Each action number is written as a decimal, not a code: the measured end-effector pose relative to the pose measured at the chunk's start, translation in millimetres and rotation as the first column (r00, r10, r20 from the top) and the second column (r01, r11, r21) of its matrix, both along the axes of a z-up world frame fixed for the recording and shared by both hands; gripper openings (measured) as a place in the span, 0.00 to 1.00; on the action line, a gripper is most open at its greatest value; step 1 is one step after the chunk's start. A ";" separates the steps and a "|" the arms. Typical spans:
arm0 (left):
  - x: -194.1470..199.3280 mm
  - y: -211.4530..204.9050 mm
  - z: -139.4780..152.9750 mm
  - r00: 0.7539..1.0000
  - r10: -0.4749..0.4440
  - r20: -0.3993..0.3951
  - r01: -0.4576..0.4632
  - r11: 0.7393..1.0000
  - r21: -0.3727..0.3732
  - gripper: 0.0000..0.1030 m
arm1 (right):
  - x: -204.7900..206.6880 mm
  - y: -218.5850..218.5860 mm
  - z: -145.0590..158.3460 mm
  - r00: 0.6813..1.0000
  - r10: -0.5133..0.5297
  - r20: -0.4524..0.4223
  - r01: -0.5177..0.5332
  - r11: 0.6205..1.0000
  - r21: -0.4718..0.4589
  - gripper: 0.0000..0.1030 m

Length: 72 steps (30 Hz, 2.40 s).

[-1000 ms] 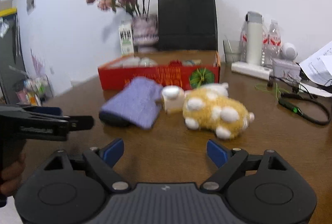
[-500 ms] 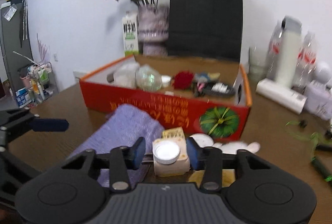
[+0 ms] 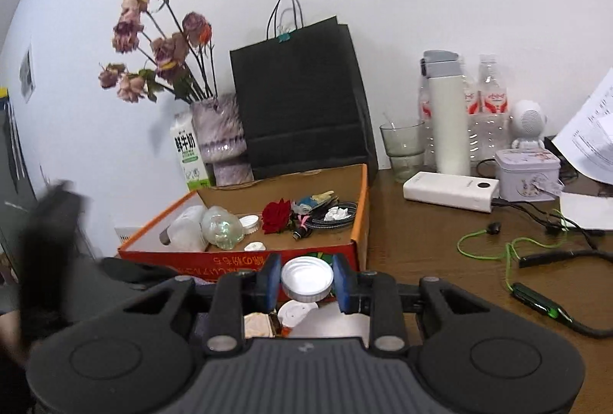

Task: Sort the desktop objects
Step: 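Grasp the white cube plug with the left tool while the right tool grasps the white round cap, then carry the plug and cap into the cardboard box and open both tools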

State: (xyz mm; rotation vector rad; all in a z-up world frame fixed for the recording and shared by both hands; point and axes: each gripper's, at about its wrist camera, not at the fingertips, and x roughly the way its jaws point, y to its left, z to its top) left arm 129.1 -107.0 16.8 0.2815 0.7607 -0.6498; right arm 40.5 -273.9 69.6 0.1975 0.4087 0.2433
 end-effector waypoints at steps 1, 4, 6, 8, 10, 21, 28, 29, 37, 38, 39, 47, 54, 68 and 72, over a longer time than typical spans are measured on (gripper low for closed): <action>-0.3 0.5 0.0 1.000 0.003 -0.008 -0.003 1.000 -0.003 0.43 | -2.9 -1.0 -0.5 1.000 -0.004 0.001 0.004 1.000 -0.001 0.27; -1.4 -6.1 -4.4 1.000 -0.001 -0.021 0.002 0.999 0.048 0.40 | -12.1 -4.3 -5.5 1.000 -0.002 -0.003 0.002 1.000 0.017 0.26; -1.4 -8.3 -5.5 1.000 0.007 -0.020 -0.007 0.999 0.039 0.38 | -15.5 -7.5 -8.9 1.000 0.005 -0.011 -0.004 0.999 0.048 0.26; -6.2 -6.9 -0.1 0.997 0.075 0.016 -0.076 0.997 0.025 0.38 | -16.9 -6.0 -12.5 1.000 0.006 -0.024 -0.005 0.998 0.060 0.26; -21.8 3.7 17.5 0.988 0.138 0.073 -0.136 0.990 -0.028 0.38 | -23.8 -3.0 -11.5 1.000 -0.009 -0.023 0.010 0.999 0.045 0.26; -162.8 80.3 50.5 0.905 0.401 0.141 -0.378 0.911 -0.165 0.38 | -92.4 36.9 -12.1 0.996 0.082 -0.022 -0.082 0.997 -0.008 0.26; -219.1 113.1 21.6 0.865 0.496 0.073 -0.479 0.861 -0.169 0.38 | -129.9 76.7 -28.1 0.985 0.154 -0.078 -0.158 0.986 -0.060 0.26; -223.7 115.7 21.2 0.860 0.505 0.067 -0.489 0.855 -0.171 0.38 | -135.6 80.7 -28.6 0.985 0.154 -0.081 -0.159 0.985 -0.065 0.26; -221.6 125.4 40.7 0.861 0.499 0.095 -0.467 0.851 -0.241 0.38 | -148.3 79.1 -17.4 0.989 0.125 -0.078 -0.131 0.989 -0.075 0.26; -216.8 126.1 46.4 0.859 0.500 0.113 -0.461 0.849 -0.258 0.38 | -143.4 75.9 -10.7 0.990 0.121 -0.070 -0.126 0.989 -0.072 0.26; -209.8 127.8 52.7 0.852 0.505 0.137 -0.458 0.847 -0.270 0.38 | -136.3 73.0 -2.4 0.991 0.121 -0.058 -0.125 0.990 -0.073 0.26; -84.8 132.0 116.6 0.847 0.514 0.135 -0.457 0.834 -0.310 0.38 | -40.9 60.7 57.3 0.992 0.123 0.020 -0.120 0.987 -0.107 0.26; 80.9 94.6 103.2 0.874 0.471 -0.121 -0.480 0.876 -0.052 0.38 | 135.5 60.4 58.4 0.964 0.100 -0.246 -0.118 0.991 -0.059 0.26; 190.9 73.5 25.0 0.812 0.548 -0.199 -0.520 0.835 0.180 0.54 | 271.7 80.0 -25.7 0.852 -0.013 -0.524 -0.070 0.988 -0.138 0.37; 182.4 80.1 44.9 0.835 0.512 -0.199 -0.506 0.858 0.087 0.67 | 269.0 75.2 -23.0 0.860 0.005 -0.510 -0.051 0.996 -0.078 0.48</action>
